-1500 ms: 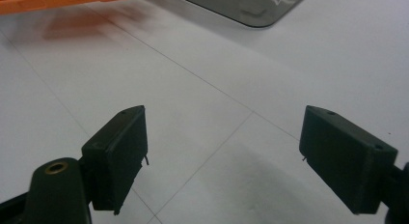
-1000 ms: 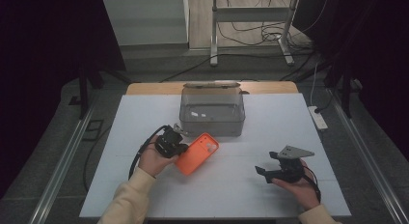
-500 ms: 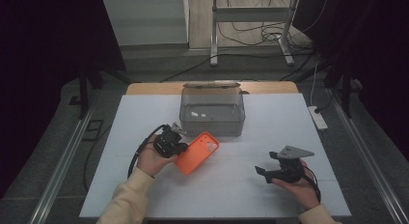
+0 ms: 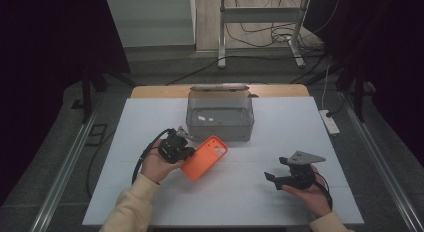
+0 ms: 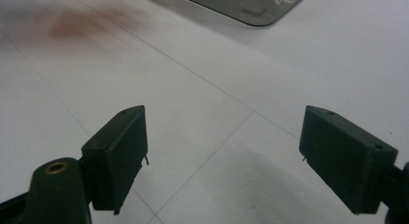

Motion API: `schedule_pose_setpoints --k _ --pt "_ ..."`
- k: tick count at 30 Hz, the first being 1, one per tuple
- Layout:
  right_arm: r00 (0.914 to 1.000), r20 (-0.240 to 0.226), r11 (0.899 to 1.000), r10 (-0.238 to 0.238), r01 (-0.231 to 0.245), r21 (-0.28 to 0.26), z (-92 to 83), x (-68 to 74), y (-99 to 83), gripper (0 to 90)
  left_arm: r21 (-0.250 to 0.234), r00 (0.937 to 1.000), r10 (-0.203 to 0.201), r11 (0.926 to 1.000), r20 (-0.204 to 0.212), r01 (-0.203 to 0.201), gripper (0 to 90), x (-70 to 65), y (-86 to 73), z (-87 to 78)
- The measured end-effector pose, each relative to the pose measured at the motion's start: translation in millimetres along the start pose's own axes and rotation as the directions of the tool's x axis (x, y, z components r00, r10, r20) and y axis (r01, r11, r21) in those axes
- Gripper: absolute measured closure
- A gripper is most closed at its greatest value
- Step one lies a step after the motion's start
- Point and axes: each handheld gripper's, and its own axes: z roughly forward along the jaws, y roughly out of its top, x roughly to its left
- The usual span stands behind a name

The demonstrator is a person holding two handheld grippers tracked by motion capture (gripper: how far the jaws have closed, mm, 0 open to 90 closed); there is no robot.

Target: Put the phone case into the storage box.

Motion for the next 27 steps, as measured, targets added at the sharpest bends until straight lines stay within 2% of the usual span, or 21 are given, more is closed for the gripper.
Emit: schedule_pose_setpoints --k 27 --pt "1.0000 -0.002 1.000 0.001 -0.001 -0.002 -0.2 0.0 0.2 17.5 -0.024 0.9990 0.041 0.9989 0.018 -0.041 88.1 -10.6 3.8 -6.2"
